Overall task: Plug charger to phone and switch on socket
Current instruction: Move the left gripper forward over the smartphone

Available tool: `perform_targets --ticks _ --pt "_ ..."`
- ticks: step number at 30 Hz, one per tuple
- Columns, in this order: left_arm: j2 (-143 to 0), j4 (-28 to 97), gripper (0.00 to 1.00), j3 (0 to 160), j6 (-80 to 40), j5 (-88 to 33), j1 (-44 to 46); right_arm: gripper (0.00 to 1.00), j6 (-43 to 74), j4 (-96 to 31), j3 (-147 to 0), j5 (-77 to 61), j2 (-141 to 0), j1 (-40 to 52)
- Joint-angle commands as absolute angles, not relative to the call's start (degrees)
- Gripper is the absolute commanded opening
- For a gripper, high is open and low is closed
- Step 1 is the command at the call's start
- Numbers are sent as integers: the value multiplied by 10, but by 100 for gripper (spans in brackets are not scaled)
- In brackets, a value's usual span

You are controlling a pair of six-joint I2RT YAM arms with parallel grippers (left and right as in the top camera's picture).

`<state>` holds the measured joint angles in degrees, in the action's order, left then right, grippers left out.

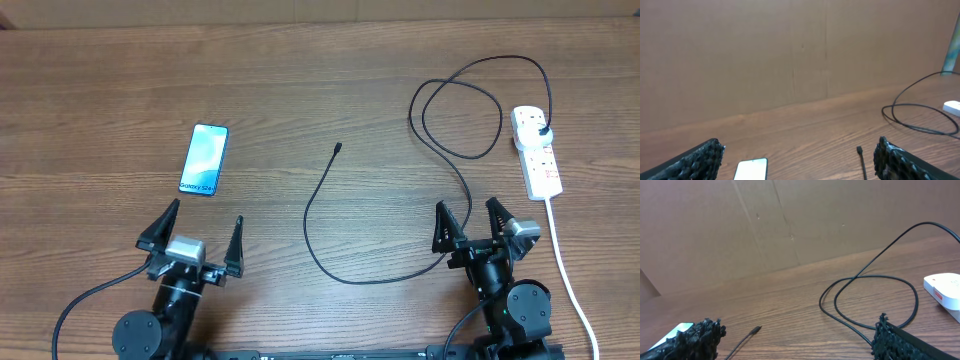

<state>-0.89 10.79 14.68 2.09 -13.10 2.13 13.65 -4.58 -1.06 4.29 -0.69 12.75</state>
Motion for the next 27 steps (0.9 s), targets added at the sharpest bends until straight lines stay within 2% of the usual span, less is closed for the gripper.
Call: perform_targets --ticks 1,10,17,21,27 --pt "-21 107 100 175 10 -136 18 100 134 -44 -4 42 -2 126" --pt "-146 110 100 249 11 -164 18 100 134 -44 -4 42 -2 126" --pt "-291 161 100 379 13 -178 18 100 134 -44 -4 42 -2 126" --pt "-382 213 100 478 21 -205 18 100 134 -44 -4 42 -2 126" --pt "-531 357 100 669 102 -203 18 100 134 -44 -4 42 -2 126"
